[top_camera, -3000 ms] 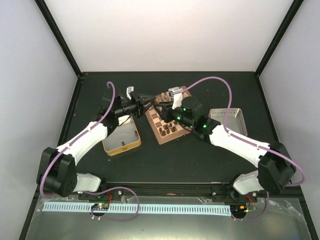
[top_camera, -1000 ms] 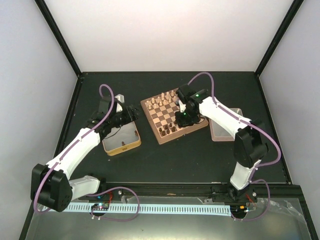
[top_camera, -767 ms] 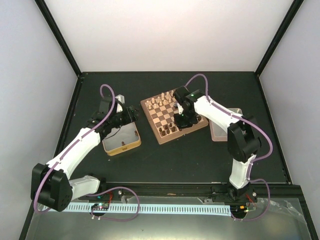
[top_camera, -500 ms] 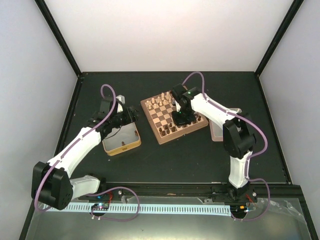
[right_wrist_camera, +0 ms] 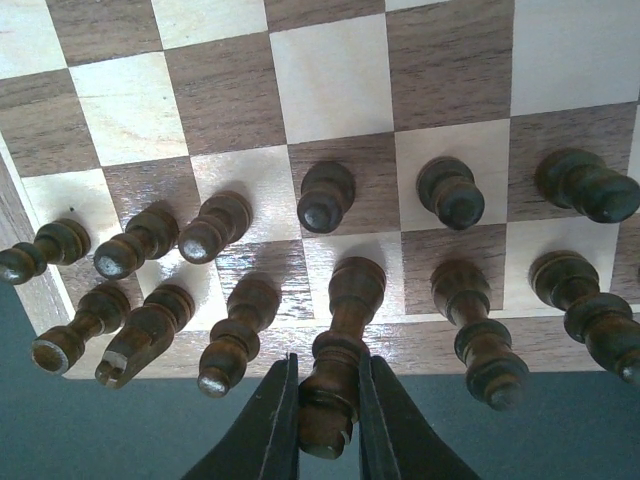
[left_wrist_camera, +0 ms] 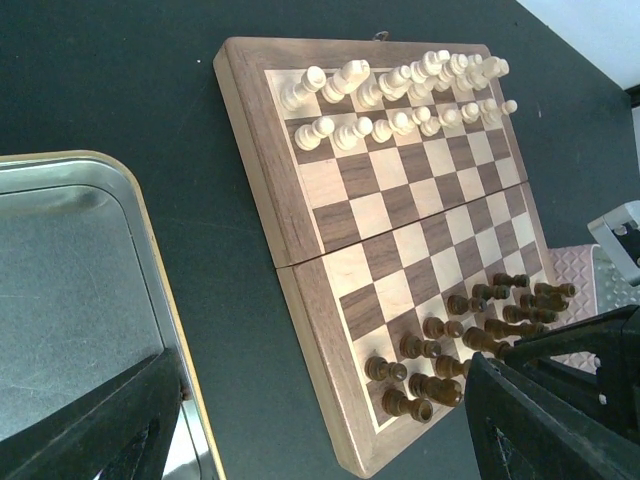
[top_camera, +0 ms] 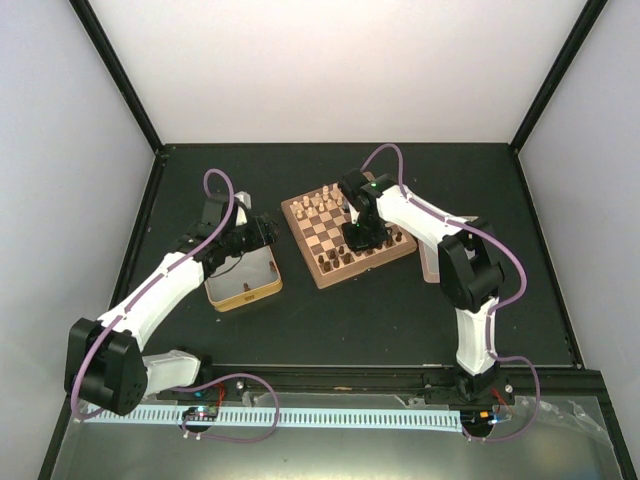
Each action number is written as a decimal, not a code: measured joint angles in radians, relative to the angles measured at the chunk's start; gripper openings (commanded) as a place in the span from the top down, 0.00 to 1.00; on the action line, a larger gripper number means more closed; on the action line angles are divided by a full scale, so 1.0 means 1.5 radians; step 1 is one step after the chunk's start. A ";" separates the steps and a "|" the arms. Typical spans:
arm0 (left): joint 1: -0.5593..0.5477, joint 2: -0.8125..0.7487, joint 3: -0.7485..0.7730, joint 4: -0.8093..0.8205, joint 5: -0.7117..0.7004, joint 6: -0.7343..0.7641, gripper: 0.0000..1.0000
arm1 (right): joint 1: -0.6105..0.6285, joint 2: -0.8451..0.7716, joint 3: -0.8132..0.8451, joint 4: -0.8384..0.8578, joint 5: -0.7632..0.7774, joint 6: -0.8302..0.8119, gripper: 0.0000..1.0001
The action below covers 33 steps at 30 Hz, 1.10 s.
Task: Set up the chess pieces on the board
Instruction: Place the chess piece on the chessboard.
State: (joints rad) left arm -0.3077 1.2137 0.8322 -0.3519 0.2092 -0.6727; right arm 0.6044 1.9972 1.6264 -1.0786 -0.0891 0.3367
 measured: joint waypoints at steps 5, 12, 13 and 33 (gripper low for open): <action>0.000 0.005 0.000 -0.001 0.000 0.000 0.20 | 0.000 0.000 0.000 -0.004 -0.002 -0.004 0.87; 0.000 0.007 0.000 0.000 0.000 0.000 0.20 | 0.000 0.000 -0.001 -0.005 -0.006 -0.010 0.76; 0.000 0.007 0.000 -0.001 0.000 0.000 0.20 | 0.000 0.000 -0.001 -0.004 -0.006 -0.011 0.74; 0.006 0.014 -0.009 -0.085 -0.038 0.022 0.27 | 0.000 -0.153 -0.039 0.071 0.065 0.024 0.63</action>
State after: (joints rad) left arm -0.2981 1.2346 0.8188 -0.4797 0.1524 -0.6395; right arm 0.6044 1.7672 1.5681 -0.9726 0.0086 0.3733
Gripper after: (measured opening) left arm 0.788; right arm 0.376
